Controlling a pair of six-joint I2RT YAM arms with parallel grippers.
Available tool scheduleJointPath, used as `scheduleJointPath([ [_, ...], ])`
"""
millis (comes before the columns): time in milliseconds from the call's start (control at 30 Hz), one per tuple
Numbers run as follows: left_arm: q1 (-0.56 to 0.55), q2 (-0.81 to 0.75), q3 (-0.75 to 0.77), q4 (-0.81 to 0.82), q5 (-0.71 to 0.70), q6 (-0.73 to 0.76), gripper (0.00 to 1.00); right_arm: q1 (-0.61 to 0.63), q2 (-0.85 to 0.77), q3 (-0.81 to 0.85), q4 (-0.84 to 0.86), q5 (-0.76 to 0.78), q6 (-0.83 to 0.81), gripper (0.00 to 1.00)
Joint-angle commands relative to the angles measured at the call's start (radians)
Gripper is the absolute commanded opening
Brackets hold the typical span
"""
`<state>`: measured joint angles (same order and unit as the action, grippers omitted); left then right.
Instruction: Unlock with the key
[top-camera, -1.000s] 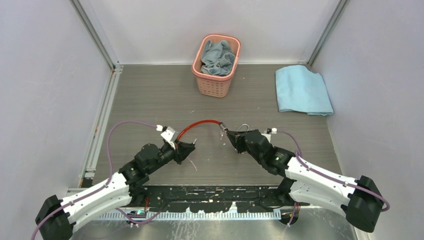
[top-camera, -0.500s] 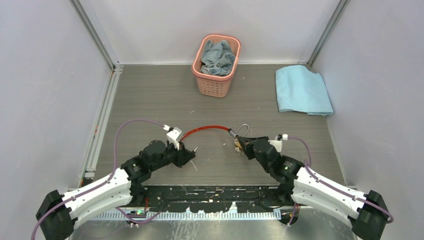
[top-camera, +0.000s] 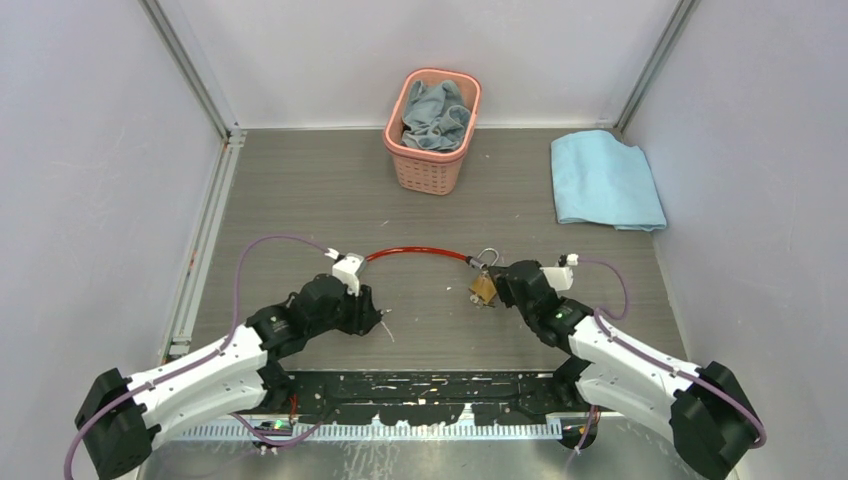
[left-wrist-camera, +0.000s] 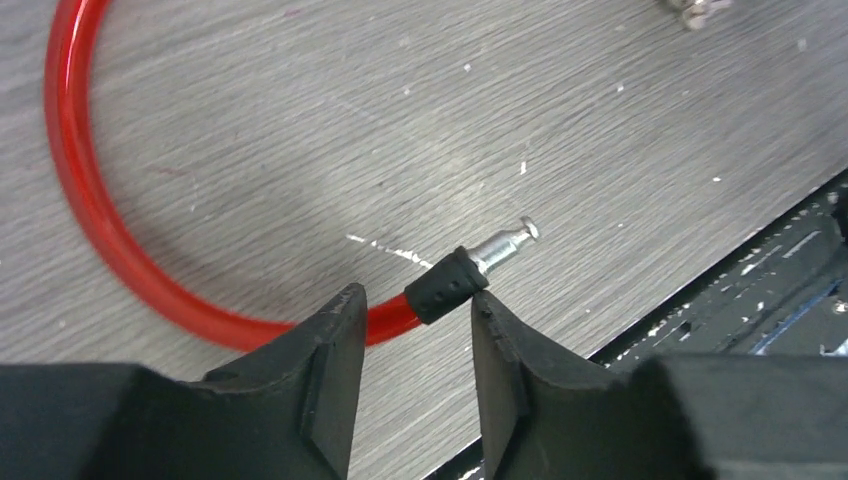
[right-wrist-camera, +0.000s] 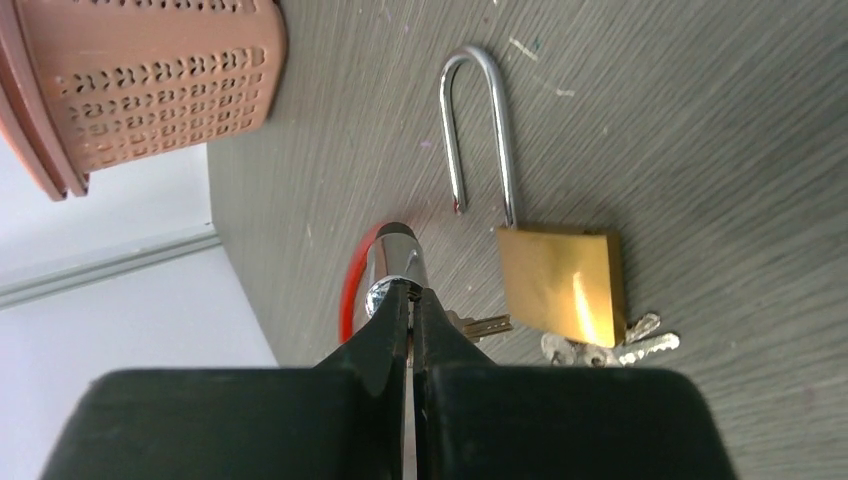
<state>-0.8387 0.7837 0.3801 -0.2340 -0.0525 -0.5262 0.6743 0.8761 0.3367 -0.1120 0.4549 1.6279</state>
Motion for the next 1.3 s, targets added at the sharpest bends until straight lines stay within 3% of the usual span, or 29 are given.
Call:
scheduleJointPath([
  [0, 0.002, 0.039, 0.06, -0.089, -0.066, -0.032, 0.45, -0.07, 0.036, 0.057, 0.079, -0.001, -0.117, 0.01],
  [333, 0.003, 0.031, 0.107, -0.18, -0.064, -0.062, 0.63, -0.198, 0.103, 0.094, 0.133, -0.083, -0.205, 0.01],
  [400, 0.003, 0.021, 0.114, -0.206, -0.077, -0.067, 0.7, -0.217, 0.117, 0.097, 0.153, -0.095, -0.218, 0.01],
  [933, 0.044, 0.05, 0.185, -0.3, -0.183, -0.116, 0.74, -0.394, 0.318, 0.222, 0.234, -0.254, -0.501, 0.01],
  [1267, 0.117, 0.171, 0.194, -0.245, -0.164, -0.129, 0.74, -0.433, 0.567, 0.371, 0.31, -0.399, -0.709, 0.01],
])
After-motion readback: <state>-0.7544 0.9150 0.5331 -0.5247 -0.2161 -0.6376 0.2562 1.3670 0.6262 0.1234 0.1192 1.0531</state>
